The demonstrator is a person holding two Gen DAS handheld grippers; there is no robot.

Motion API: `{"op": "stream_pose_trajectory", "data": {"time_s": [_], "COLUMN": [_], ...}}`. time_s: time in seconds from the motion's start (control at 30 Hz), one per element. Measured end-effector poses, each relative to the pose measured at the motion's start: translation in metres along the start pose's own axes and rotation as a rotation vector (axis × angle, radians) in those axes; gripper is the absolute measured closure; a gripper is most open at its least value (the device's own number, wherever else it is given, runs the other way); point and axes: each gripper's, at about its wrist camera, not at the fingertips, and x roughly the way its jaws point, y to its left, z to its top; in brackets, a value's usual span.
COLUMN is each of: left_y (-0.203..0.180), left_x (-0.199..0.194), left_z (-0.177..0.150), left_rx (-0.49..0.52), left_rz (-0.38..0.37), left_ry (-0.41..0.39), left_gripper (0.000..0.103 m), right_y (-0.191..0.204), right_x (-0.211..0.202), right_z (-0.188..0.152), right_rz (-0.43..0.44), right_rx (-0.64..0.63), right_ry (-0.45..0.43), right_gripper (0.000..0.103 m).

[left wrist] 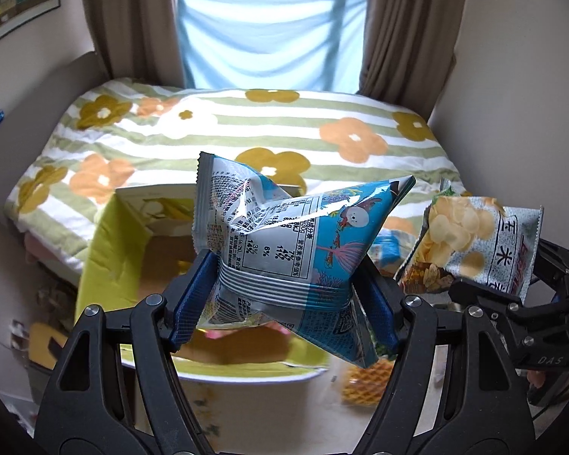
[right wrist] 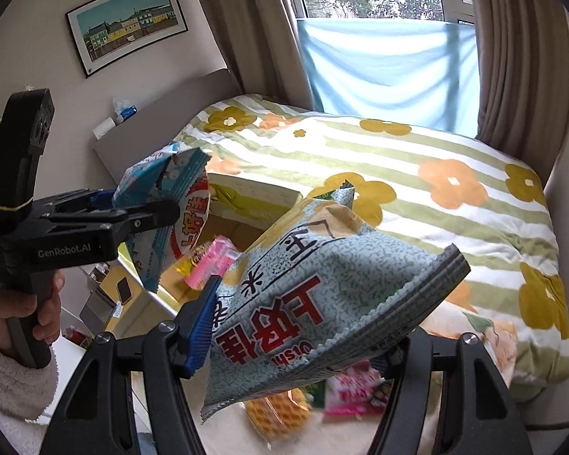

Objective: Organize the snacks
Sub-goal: 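Carry both bags over the box and drop them inside, opening both tools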

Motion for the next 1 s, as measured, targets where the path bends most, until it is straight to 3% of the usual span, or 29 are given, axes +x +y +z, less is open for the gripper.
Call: {"op": "stream_pose_trajectory", "data": {"time_s": [0.23,0.47,0.77,0.87,0.9,1.0], "left_y": [0.088,0.156,0.18,0.176,0.174,0.169], "left_x": [0.025,0.079,0.13,0.131,0.131,0.129], "left_z": [0.006,0.004,-0.009,-0.011,-0.011,-0.016], "left_rx": [-0.019,-0.025,0.026,0.064,0.078,0.101], "left_rz": [0.032,0.032,0.006,0.019,0.036,0.041], "left_ry": [0.039,0.127,0.215,0.183,0.177,0.168], "left_gripper": [0.032,0.032,0.032,0.016,0.002,0.0], "right_y": [0.047,0.078,0.086,0.085,0.082,0.081], "right_x": [0.063,0.121,0.158,0.164,0.165,0.165], "right_z": [0.04,0.06,0.064,0.065,0.065,0.066], "right_rz": [0.02,0.0,-0.036,-0.068,-0.072,-0.086], "right_rx": [0.011,0.035,0.124,0.145,0.15,0.156], "right_ry": [0.026,0.076,0.114,0.126,0.128,0.133], "right_gripper": [0.041,0.041,0.041,0.041,0.041,0.041]}}
